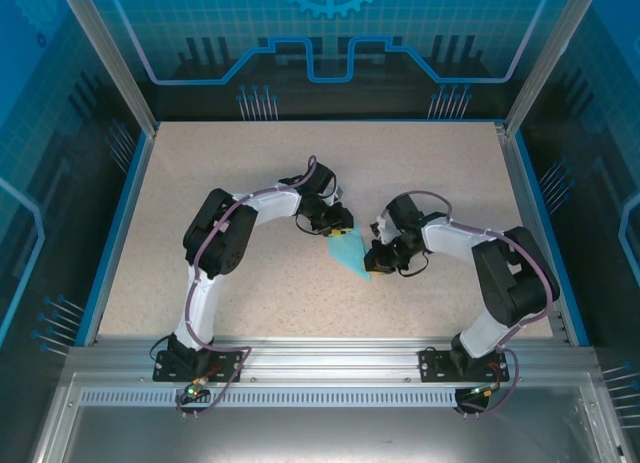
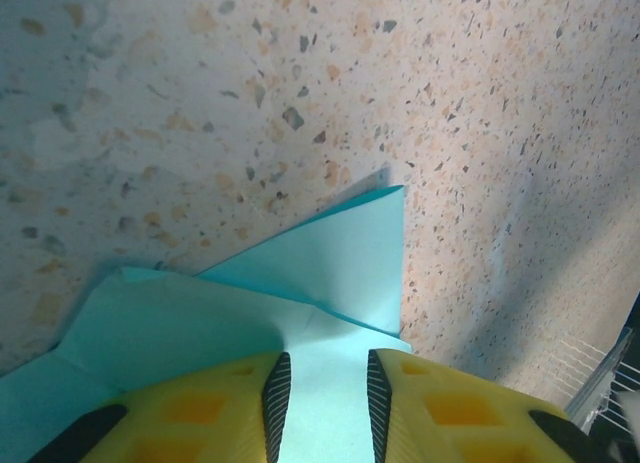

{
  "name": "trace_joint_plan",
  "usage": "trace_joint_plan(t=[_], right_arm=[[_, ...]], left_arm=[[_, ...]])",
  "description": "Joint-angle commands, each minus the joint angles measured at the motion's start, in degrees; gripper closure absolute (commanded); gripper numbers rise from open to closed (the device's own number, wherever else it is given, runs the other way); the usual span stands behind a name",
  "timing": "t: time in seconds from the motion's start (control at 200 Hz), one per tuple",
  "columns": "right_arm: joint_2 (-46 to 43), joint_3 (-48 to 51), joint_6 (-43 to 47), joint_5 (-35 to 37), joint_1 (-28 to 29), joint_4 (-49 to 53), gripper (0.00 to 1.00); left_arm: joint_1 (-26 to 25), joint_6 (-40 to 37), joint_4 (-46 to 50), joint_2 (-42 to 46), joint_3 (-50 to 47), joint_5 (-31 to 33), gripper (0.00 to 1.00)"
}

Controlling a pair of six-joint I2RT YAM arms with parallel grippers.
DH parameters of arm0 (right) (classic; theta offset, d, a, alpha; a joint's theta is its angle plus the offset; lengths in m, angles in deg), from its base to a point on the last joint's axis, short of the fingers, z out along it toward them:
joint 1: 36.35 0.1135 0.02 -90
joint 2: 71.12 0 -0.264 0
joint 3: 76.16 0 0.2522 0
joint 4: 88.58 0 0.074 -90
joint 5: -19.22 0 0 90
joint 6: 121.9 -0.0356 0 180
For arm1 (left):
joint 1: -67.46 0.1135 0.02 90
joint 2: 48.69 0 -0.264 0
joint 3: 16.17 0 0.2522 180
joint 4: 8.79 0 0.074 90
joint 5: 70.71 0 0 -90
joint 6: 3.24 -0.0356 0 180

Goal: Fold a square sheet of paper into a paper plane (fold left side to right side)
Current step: Fourth fold the wing at the center of the table.

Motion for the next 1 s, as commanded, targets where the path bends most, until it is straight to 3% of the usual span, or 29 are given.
trace_joint_plan(t=[0.0,0.29,0.69,0.995], right_arm=[[-1.5,-2.0,-10.0,-0.8,1.3,-5.5,0.95],[2.2,-1.3,-31.8,10.1,5.4,-22.1,0.98],[8.3,-3.9,-35.0,16.5,8.2,-24.8,0.99],[9.7,-4.1,-34.9,17.3,8.5,-25.3,1.00]], left_arm=[[0.9,0.6,1.3,-2.3,-2.5,3.4,0.68],[0.7,0.9,1.5,-3.1,-2.3,3.0,0.68],[0.4,1.1,2.1,-4.0,-0.9,2.2,0.70],[0.5,0.9,2.7,-4.5,-0.3,2.4,0.70]])
